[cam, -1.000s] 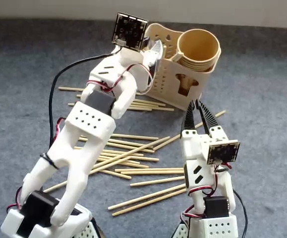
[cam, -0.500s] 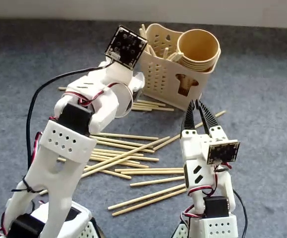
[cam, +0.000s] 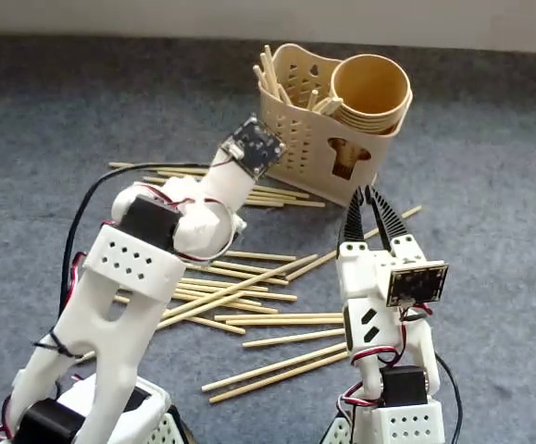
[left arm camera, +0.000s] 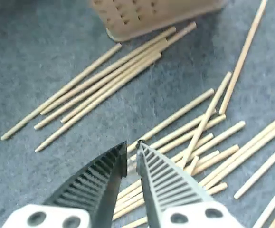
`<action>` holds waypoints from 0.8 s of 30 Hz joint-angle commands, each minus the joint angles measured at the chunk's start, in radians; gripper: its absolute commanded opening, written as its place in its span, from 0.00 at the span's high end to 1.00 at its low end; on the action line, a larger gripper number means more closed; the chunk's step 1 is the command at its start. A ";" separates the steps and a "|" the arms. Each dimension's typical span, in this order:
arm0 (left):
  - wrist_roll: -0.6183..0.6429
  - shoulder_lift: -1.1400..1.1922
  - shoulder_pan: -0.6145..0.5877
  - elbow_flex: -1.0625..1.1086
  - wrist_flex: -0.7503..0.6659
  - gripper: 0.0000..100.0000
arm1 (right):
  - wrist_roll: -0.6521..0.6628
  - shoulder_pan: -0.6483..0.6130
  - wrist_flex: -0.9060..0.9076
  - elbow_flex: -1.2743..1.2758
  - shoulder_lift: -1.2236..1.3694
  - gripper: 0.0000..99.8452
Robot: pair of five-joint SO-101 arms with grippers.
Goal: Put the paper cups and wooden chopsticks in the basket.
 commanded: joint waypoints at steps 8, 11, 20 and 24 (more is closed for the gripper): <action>-0.126 -0.035 -0.054 0.390 -0.186 0.90 | 0.014 -0.019 -0.005 0.090 -0.012 0.95; -0.170 -0.035 -0.042 0.450 -0.227 0.90 | 0.014 -0.019 -0.005 0.090 -0.012 0.95; -0.204 -0.035 -0.018 0.599 -0.328 0.90 | 0.014 -0.019 -0.005 0.090 -0.012 0.95; -0.204 -0.033 0.008 0.607 -0.328 0.90 | 0.014 -0.019 -0.005 0.090 -0.012 0.95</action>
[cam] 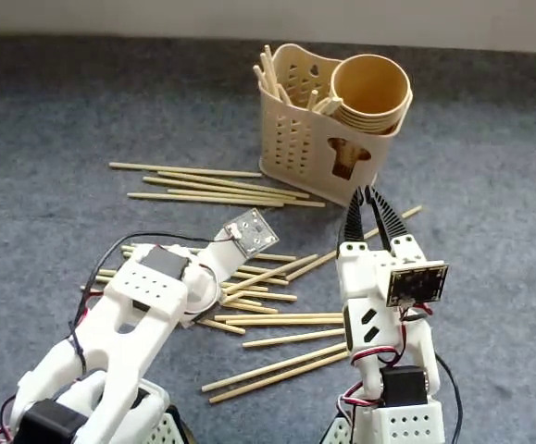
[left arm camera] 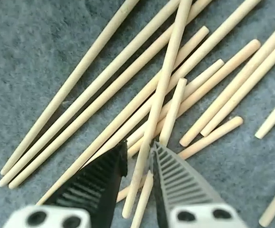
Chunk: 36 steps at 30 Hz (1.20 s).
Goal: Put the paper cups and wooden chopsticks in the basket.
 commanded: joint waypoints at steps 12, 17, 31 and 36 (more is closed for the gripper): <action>-0.005 0.182 0.050 -0.076 -0.069 0.90 | 0.014 -0.019 -0.005 0.090 -0.012 0.95; -0.005 0.252 0.053 -0.134 -0.031 0.93 | 0.014 -0.019 -0.005 0.090 -0.012 0.95; -0.005 0.249 0.058 -0.147 0.008 0.99 | 0.014 -0.019 -0.005 0.090 -0.012 0.95; -0.005 0.249 0.050 -0.274 0.150 0.99 | 0.014 -0.019 -0.005 0.090 -0.012 0.95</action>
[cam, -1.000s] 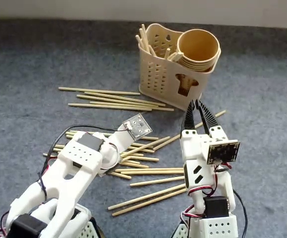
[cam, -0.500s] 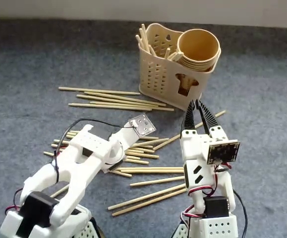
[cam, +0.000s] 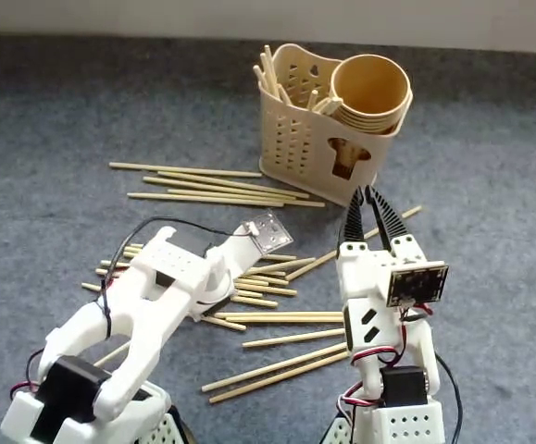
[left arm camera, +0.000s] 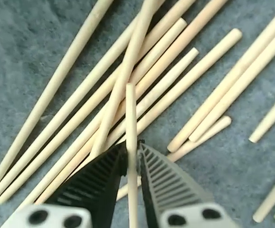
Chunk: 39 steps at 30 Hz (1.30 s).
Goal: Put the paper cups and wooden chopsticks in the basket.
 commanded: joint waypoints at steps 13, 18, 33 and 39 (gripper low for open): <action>0.063 -0.002 0.004 -0.668 0.437 0.99 | 0.014 -0.019 -0.005 0.090 -0.012 0.95; 0.207 -0.002 0.004 -0.875 0.445 0.99 | 0.014 -0.019 -0.005 0.090 -0.012 0.95; 0.680 -0.001 0.005 -1.182 0.014 0.99 | 0.014 -0.019 -0.005 0.090 -0.012 0.95; 0.772 0.005 0.004 -1.182 -0.338 0.99 | 0.014 -0.019 -0.005 0.090 -0.012 0.95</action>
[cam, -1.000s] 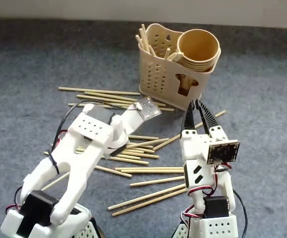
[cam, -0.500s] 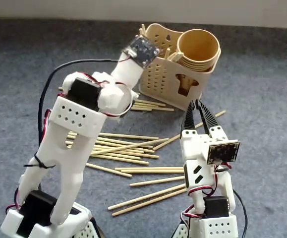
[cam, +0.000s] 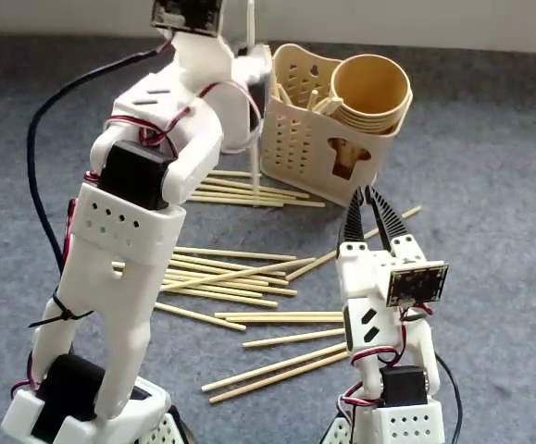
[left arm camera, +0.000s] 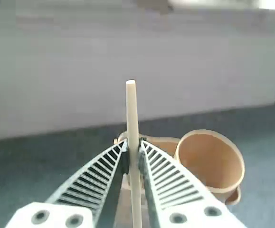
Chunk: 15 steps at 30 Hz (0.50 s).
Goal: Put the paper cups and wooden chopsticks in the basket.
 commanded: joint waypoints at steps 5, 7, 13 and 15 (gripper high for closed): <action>0.060 0.002 0.008 -0.051 -0.384 0.99 | 0.014 -0.019 -0.005 0.090 -0.012 0.95; 0.058 0.004 -0.002 -0.051 -0.413 0.99 | 0.014 -0.019 -0.005 0.090 -0.012 0.95; 0.058 0.004 -0.058 -0.048 -0.531 0.99 | 0.014 -0.019 -0.005 0.090 -0.012 0.95; 0.058 0.002 -0.070 -0.016 -0.569 0.99 | 0.014 -0.019 -0.005 0.090 -0.012 0.95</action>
